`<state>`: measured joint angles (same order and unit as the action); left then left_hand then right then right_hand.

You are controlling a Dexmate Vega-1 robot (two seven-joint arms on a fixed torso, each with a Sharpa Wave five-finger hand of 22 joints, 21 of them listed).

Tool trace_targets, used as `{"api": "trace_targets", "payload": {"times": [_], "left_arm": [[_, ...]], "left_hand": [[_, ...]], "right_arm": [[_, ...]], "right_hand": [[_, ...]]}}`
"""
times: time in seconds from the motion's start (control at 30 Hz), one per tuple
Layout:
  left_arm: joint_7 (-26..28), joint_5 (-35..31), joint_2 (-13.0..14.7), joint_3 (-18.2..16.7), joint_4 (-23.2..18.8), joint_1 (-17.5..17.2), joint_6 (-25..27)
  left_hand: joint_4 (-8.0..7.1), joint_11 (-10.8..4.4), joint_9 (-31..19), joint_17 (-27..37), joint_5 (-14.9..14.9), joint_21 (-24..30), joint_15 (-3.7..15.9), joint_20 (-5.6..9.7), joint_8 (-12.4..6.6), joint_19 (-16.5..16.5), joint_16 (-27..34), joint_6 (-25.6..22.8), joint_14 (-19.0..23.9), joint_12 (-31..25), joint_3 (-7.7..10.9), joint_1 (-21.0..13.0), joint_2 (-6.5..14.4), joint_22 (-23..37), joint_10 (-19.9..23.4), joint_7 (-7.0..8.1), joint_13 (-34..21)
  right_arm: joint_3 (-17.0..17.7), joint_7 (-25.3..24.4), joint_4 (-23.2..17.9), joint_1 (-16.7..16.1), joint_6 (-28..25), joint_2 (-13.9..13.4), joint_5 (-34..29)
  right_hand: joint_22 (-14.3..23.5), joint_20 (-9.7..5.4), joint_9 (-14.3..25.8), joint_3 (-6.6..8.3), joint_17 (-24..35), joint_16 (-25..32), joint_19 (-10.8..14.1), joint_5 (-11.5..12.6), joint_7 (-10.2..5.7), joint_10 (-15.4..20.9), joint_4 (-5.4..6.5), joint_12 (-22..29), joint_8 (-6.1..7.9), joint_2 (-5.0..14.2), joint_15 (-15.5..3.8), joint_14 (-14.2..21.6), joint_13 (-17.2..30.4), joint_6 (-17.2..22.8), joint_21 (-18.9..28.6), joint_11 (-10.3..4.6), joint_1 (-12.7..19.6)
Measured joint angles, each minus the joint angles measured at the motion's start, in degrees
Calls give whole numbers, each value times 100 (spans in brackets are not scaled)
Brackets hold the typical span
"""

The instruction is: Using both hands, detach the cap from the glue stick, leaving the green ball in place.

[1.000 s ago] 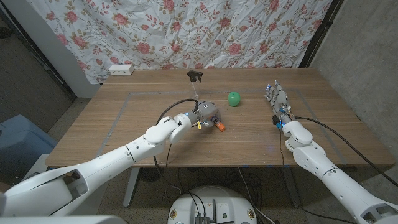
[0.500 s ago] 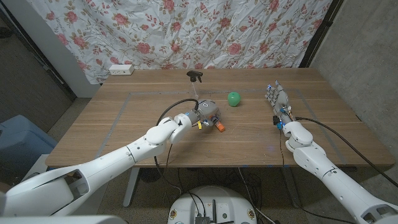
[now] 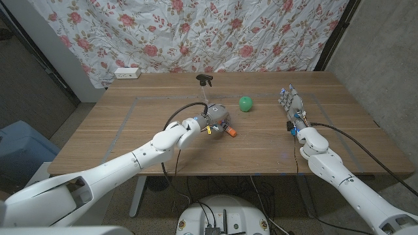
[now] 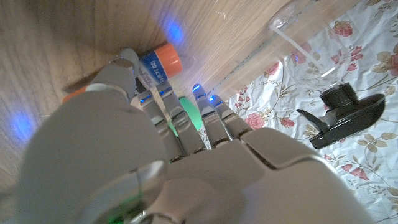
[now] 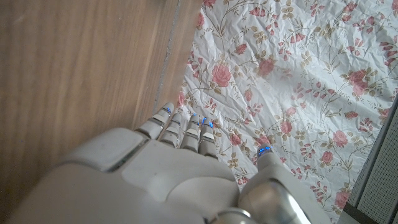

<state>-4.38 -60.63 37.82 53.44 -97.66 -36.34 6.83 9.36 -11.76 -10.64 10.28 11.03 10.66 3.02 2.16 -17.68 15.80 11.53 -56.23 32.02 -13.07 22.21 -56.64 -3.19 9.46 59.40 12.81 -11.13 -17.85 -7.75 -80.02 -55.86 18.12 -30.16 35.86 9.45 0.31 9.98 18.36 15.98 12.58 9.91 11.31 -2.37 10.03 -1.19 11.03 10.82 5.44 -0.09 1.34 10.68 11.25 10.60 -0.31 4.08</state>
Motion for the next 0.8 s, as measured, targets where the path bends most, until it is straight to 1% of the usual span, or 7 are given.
{"api": "trace_targets", "payload": {"times": [0.4, 0.43, 0.47, 0.63, 0.67, 0.77, 0.8], "left_arm": [[-72, 16, 91, -90, -129, -5, 30], [-85, 17, 99, -102, -145, -8, 46], [-92, 17, 108, -118, -167, -13, 57], [-130, 17, 138, -172, -251, -39, 100], [-147, 17, 146, -184, -270, -46, 112], [-166, 17, 158, -208, -310, -61, 135], [-172, 18, 165, -219, -330, -69, 142]], "left_hand": [[7, 20, -16, -1, -2, 0, -5, 0, 0, 0, 0, -1, 4, -34, -40, -16, 28, 0, 20, -1, 0], [8, 22, -24, -1, -2, 0, -5, 0, 0, 0, 0, -54, 4, -36, -40, -16, 28, 0, 22, -54, -1], [8, 50, -24, -1, -2, 0, -5, 0, 0, 0, 0, -55, 4, -36, -40, -16, 28, 0, 51, -55, -1], [9, 61, -25, -1, -3, 0, 25, 0, 1, 0, 0, -85, 34, -36, -40, -32, 43, 0, 101, -85, -1], [15, 45, -24, -1, -6, 0, 25, 0, 1, 0, 0, -116, 34, -36, -47, -32, 43, 0, 143, -115, -4], [1, 50, -24, -1, -19, 0, 25, 0, 2, 0, 0, -177, 34, -36, -77, -32, 42, 0, 152, -115, -17], [1, -1, -24, -1, -21, 0, 25, 0, 30, 0, 0, -226, 34, -36, -79, -32, 42, 0, 224, -125, -26]], "right_arm": [[-21, -31, 5, 28, 0, 8, -37], [-24, -31, 5, 30, 1, 8, -40], [-27, -31, 4, 32, 0, 8, -43], [-34, -32, -9, 42, -10, 4, -59], [-35, -33, -12, 44, -12, 2, -63], [-37, -32, -16, 46, -16, -3, -69], [-38, -33, -19, 46, -18, -6, -72]], "right_hand": [[0, 0, 0, 0, 0, 0, 0, 0, -21, 0, 0, 0, 0, 0, 0, 0, 0, 21, 0, 0, 0], [0, 0, 0, 0, 0, 0, 0, 0, -21, 0, 0, 0, 0, 0, 0, 0, 0, 20, 0, 0, 0], [0, 0, 0, 0, 0, 0, 0, 0, -21, 0, 0, 0, 0, 0, 0, 0, 0, 20, 0, 0, 0], [0, 0, 0, 0, 0, 0, 0, 0, -21, 0, 0, 0, 0, 0, 0, 0, 0, 20, 0, 0, 0], [0, 0, 0, 0, 0, 0, 0, 0, -21, 0, 0, 0, 0, 0, 0, 0, 0, 20, 0, 0, 0], [0, 0, 0, 0, 0, 0, 0, 0, -21, 0, 0, 0, 0, 0, 0, 0, 0, 20, 0, 0, 0], [0, 0, 0, 0, 0, 0, 0, 0, -20, 0, 0, 0, 0, 0, 0, 0, 0, 20, 0, 0, 0]]}}
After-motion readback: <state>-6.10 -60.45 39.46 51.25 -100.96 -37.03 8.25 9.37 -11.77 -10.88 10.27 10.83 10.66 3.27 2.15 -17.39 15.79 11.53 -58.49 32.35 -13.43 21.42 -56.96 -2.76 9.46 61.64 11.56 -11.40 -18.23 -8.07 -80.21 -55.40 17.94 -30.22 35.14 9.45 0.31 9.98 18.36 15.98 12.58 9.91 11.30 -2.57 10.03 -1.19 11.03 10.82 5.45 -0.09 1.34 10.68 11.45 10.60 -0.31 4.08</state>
